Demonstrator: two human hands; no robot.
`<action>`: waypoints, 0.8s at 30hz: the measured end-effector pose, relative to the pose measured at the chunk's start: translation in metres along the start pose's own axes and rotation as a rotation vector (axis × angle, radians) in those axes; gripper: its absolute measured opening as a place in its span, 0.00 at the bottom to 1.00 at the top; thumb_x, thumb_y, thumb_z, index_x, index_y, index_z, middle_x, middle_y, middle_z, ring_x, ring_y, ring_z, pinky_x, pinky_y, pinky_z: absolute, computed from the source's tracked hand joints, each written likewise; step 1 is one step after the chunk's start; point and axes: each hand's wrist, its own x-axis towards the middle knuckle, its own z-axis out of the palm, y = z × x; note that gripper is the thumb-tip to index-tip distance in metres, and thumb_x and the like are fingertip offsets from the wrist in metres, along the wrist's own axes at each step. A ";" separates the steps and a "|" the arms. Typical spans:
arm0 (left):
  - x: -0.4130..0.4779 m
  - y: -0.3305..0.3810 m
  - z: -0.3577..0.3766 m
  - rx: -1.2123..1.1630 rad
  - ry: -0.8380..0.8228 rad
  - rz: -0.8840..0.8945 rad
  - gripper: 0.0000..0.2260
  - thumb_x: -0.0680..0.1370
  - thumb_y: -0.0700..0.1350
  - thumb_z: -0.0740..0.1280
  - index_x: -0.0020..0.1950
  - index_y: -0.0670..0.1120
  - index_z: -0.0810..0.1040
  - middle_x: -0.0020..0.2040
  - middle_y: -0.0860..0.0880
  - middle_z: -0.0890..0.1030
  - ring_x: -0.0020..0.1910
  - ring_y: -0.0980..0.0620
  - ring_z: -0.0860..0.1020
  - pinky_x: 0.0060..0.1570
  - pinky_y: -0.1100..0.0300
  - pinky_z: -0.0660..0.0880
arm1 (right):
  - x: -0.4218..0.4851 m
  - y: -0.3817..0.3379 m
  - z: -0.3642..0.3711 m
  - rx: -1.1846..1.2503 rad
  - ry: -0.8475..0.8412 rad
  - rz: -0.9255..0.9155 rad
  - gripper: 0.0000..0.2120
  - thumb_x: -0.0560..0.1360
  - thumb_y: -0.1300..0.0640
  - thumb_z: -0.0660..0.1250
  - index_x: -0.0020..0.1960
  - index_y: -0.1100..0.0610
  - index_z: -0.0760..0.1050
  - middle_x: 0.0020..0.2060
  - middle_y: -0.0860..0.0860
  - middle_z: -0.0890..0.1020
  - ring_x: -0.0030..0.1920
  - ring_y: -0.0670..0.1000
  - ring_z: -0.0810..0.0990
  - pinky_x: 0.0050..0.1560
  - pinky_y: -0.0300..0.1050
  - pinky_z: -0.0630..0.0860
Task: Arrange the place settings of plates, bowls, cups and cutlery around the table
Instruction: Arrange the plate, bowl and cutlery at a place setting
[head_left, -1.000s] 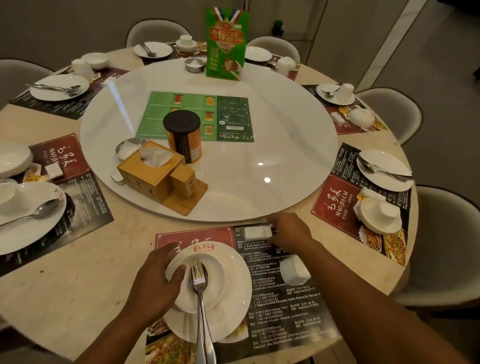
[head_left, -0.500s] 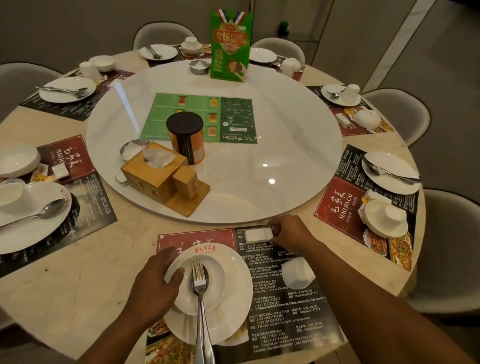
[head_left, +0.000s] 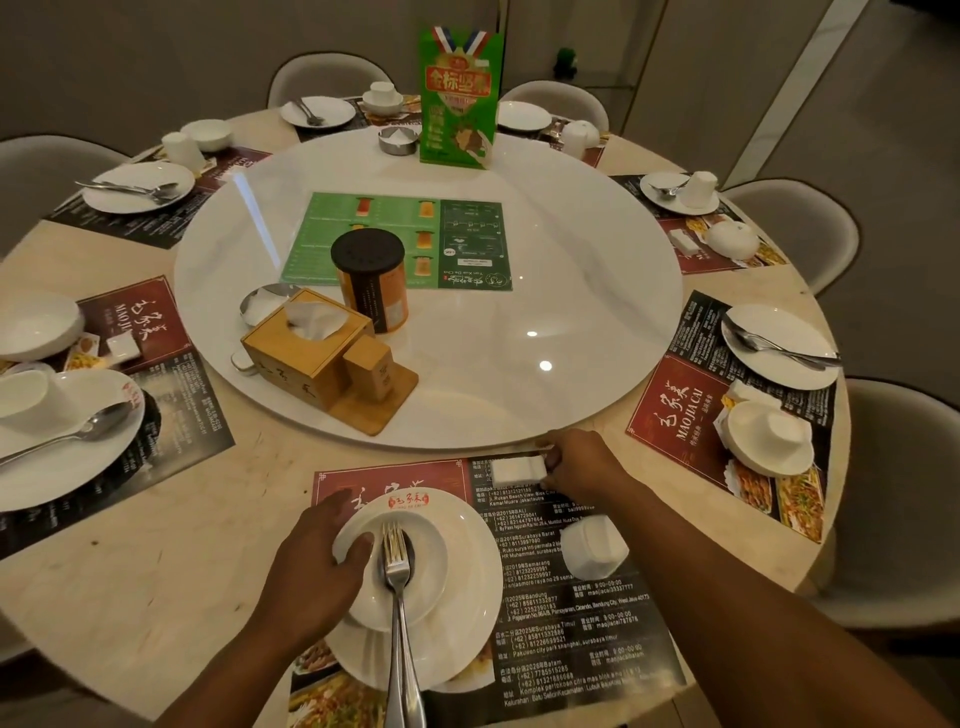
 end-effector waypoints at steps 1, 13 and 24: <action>0.000 0.001 0.000 0.002 -0.002 0.001 0.26 0.77 0.47 0.70 0.74 0.51 0.67 0.69 0.48 0.74 0.65 0.46 0.75 0.63 0.49 0.72 | -0.002 -0.001 -0.003 0.010 -0.005 0.008 0.29 0.66 0.58 0.79 0.65 0.52 0.76 0.48 0.49 0.83 0.51 0.50 0.80 0.55 0.49 0.79; -0.002 0.029 0.026 0.100 -0.057 0.117 0.26 0.77 0.48 0.70 0.74 0.53 0.66 0.72 0.50 0.71 0.69 0.46 0.70 0.65 0.47 0.70 | -0.081 0.003 -0.015 -0.250 -0.284 0.274 0.36 0.60 0.30 0.72 0.60 0.50 0.74 0.59 0.49 0.80 0.52 0.53 0.81 0.55 0.52 0.80; -0.002 0.035 0.031 0.189 -0.023 0.168 0.27 0.75 0.48 0.72 0.72 0.54 0.68 0.70 0.51 0.73 0.67 0.46 0.72 0.65 0.46 0.71 | -0.086 0.037 -0.011 0.774 0.226 0.249 0.31 0.65 0.54 0.79 0.63 0.48 0.68 0.57 0.50 0.78 0.52 0.51 0.80 0.50 0.51 0.82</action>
